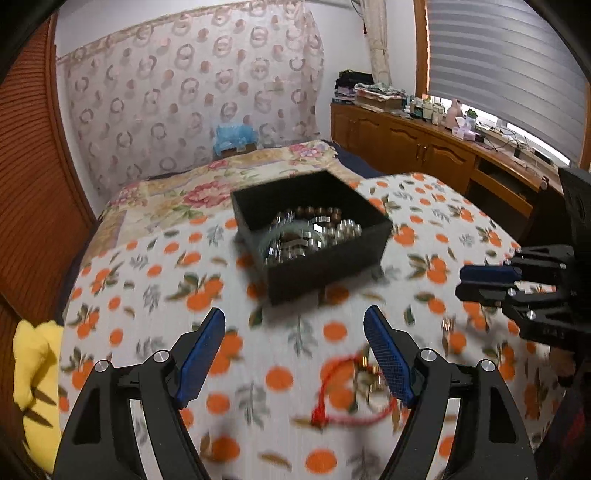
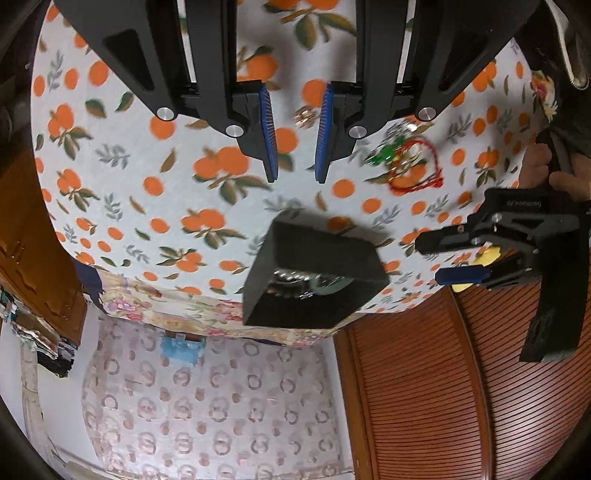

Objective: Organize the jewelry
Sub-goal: 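Grasp the red cord bracelet with the left tool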

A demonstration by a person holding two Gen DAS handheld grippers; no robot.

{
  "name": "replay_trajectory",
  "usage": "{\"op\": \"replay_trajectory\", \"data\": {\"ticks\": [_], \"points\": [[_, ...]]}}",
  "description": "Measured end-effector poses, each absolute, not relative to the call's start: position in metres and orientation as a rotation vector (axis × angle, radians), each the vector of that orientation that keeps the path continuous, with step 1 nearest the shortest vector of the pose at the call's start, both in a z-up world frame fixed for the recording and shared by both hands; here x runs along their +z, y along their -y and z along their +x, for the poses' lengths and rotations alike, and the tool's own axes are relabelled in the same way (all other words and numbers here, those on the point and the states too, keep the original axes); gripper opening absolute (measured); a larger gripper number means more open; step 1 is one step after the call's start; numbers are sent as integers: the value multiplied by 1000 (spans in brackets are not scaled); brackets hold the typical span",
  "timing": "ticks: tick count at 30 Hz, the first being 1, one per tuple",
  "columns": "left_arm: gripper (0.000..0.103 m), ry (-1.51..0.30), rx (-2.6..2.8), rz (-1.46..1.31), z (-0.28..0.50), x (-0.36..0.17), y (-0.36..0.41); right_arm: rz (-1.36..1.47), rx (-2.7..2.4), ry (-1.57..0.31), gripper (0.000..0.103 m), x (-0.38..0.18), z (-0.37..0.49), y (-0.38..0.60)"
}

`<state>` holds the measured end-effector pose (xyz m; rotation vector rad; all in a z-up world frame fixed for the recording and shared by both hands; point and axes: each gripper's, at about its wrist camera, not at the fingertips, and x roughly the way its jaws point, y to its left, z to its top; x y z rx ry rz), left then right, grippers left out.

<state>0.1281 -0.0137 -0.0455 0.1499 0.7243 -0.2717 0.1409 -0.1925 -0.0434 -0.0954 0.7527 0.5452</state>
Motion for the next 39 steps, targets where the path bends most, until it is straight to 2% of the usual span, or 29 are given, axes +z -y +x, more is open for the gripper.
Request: {"op": "replay_trajectory", "data": {"ticks": [3, 4, 8, 16, 19, 22, 26, 33, 35, 39], "points": [[72, -747, -279, 134, 115, -54, 9, -100, 559, -753, 29, -45, 131, 186], [68, -753, -283, 130, 113, -56, 8, -100, 565, -754, 30, -45, 128, 184], [58, -792, -298, 129, 102, -71, 10, -121, 571, -756, 30, -46, 122, 177], [46, -832, -314, 150, 110, -84, 18, -150, 585, -769, 30, -51, 119, 166], [38, -846, -324, 173, 119, -85, 22, -151, 586, -773, 30, -53, 119, 165], [36, -871, -320, 189, 126, -88, 23, -147, 589, -775, 30, -54, 119, 165], [24, -894, -328, 206, 131, -93, 26, -145, 595, -777, 30, -56, 119, 164], [16, -894, -355, 224, 133, -94, 33, -149, 601, -783, 30, -58, 120, 162], [3, -892, -378, 230, 132, -95, 35, -150, 602, -784, 30, -59, 121, 161], [2, -889, -387, 255, 132, -93, 40, -163, 605, -790, 30, -56, 122, 159]]}}
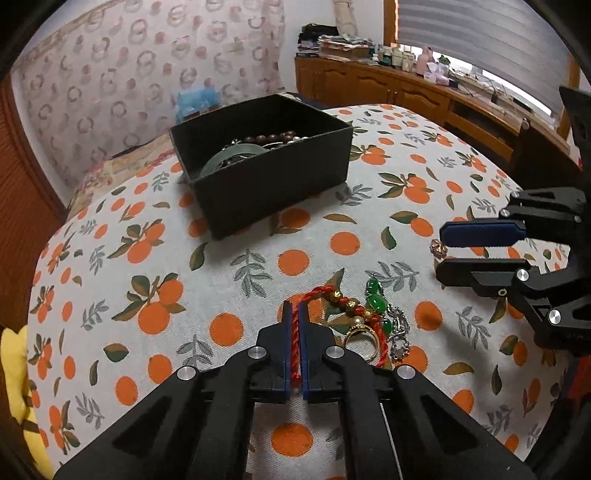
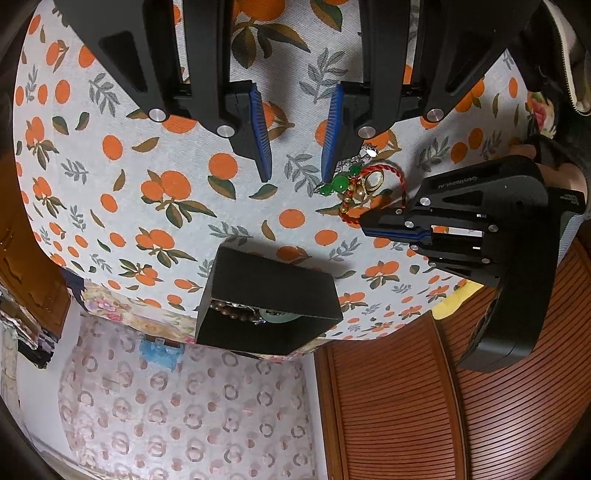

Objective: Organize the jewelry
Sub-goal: 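Grasp the red cord bracelet with the left tool, then grasp the green pendant chain with the right tool while the left holds the red bracelet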

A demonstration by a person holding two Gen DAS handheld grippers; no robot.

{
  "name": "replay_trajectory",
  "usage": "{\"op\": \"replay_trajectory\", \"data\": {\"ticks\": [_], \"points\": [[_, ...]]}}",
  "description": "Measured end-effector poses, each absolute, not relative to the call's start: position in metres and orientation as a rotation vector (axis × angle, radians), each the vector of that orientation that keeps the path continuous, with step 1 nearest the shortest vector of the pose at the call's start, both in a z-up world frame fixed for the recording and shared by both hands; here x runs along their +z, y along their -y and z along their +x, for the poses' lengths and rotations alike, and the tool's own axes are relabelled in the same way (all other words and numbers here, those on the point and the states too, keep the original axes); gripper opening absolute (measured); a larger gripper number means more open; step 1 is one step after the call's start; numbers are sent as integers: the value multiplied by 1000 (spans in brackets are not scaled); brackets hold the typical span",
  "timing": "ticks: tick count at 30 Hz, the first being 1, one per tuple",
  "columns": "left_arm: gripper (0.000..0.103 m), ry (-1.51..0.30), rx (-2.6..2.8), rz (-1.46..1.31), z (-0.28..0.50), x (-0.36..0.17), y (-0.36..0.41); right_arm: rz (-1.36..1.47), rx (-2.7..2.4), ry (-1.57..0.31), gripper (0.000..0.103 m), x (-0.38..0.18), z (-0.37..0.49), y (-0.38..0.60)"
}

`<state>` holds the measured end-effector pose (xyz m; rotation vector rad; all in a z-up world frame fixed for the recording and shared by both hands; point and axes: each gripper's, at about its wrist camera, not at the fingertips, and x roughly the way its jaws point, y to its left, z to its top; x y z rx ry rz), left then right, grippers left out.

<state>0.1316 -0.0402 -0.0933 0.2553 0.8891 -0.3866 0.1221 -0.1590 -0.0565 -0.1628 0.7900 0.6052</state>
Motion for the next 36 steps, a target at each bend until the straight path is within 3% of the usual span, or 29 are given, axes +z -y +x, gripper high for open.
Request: {"op": "replay_trajectory", "data": {"ticks": [27, 30, 36], "points": [[2, -647, -338, 86, 69, -21, -2, -209, 683, -847, 30, -70, 131, 111], [2, -654, -337, 78, 69, -24, -5, -221, 666, -851, 22, -73, 135, 108], [2, -662, -337, 70, 69, -30, -6, -255, 636, -840, 20, -73, 136, 104]]}}
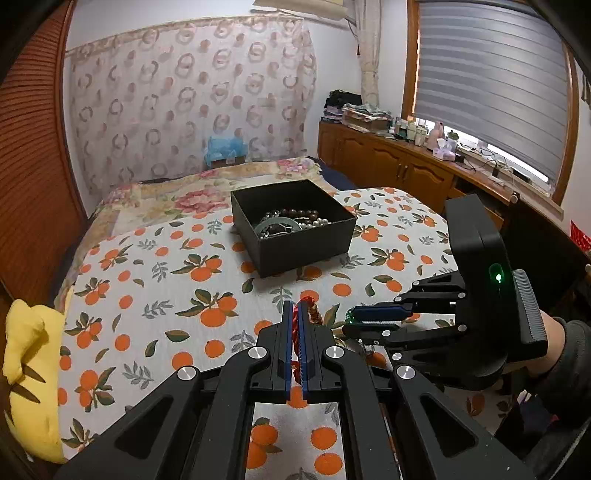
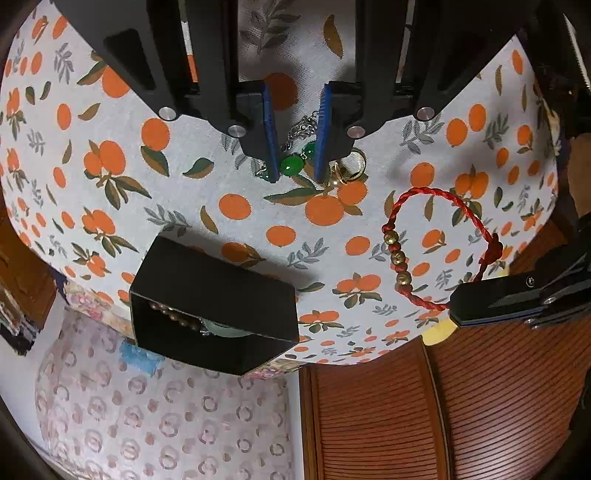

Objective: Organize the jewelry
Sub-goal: 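Grasp the green pendant chain with the right tool while the left holds the red bracelet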

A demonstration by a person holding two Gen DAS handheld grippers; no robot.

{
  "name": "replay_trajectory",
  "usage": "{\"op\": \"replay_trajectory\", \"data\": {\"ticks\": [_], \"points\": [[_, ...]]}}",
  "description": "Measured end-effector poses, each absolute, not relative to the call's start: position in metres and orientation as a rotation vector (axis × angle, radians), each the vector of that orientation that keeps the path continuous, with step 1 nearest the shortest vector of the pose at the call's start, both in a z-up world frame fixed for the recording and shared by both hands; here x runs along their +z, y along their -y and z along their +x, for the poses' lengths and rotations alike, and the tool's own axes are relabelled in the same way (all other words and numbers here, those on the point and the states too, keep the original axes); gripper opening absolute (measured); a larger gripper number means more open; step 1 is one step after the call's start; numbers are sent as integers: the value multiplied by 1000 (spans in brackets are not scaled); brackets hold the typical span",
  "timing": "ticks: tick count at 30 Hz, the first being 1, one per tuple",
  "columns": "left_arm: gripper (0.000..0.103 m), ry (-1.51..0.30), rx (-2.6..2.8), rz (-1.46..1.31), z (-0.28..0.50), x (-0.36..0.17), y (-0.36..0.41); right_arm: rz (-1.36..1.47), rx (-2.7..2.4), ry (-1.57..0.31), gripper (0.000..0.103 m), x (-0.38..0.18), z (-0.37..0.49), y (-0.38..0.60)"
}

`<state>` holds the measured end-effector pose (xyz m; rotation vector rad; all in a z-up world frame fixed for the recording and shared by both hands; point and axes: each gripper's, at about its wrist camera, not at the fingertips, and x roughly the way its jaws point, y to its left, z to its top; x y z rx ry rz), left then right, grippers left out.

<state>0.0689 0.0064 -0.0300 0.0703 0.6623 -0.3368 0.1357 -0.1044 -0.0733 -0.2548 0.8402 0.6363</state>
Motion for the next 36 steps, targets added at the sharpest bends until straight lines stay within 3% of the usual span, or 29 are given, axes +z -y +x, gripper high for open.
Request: {"op": "replay_trajectory", "data": {"ticks": [11, 12, 28, 36], "points": [[2, -666, -338, 72, 68, -34, -3, -291, 614, -808, 14, -70, 134, 106], [2, -665, -338, 72, 68, -34, -3, -280, 616, -802, 0, -68, 135, 109], [2, -664, -328, 64, 81, -33, -6, -202, 666, -818, 2, -61, 134, 113], [2, -653, -321, 58, 74, -34, -14, -207, 632, -845, 17, -67, 136, 106]]}}
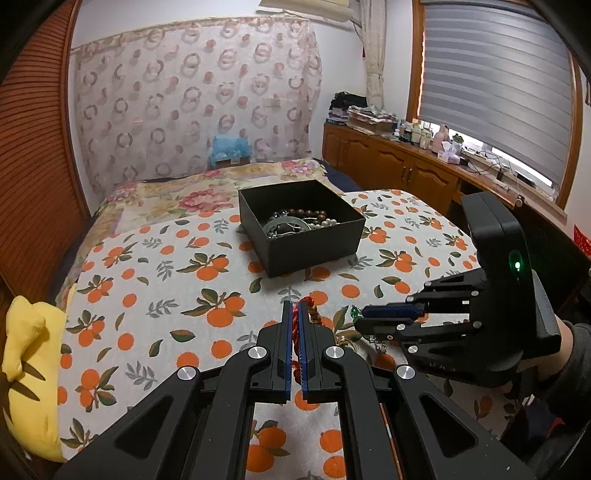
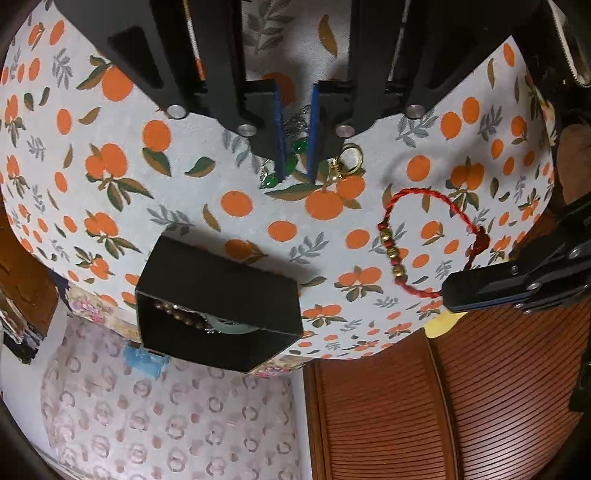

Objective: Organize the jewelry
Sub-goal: 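Grasp the green pendant chain with the right tool while the left holds the red bracelet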

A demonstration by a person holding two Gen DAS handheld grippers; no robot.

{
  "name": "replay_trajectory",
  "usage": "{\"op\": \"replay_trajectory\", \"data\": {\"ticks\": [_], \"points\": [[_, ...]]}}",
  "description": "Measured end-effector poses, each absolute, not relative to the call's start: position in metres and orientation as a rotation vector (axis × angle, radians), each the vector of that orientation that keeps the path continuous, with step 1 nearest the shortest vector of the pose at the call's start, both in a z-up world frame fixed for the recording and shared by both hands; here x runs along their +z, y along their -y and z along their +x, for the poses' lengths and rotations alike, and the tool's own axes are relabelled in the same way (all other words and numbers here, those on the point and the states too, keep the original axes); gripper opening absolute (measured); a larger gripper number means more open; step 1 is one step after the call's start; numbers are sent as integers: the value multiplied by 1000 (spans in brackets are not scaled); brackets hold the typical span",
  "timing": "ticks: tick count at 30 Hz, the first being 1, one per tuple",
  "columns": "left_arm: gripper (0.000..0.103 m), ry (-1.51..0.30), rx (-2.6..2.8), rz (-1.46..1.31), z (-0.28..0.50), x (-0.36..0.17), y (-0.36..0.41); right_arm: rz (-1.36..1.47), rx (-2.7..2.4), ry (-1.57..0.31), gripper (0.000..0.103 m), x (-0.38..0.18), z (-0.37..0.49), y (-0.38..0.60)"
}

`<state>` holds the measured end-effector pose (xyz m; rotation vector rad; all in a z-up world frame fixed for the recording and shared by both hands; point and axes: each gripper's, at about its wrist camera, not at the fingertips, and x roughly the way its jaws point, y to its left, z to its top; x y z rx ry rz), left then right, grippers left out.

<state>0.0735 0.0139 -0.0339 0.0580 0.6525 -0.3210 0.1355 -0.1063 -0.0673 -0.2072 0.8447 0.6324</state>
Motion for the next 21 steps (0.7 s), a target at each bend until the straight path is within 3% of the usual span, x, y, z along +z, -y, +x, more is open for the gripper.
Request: {"op": "replay_trajectory", "data": {"ticks": [16, 21], "points": [[2, -657, -318, 54, 72, -38, -15, -317, 582, -849, 17, -72, 142, 92], [2, -659, -318, 51, 74, -40, -15, -347, 576, -829, 13, -72, 135, 92]]}}
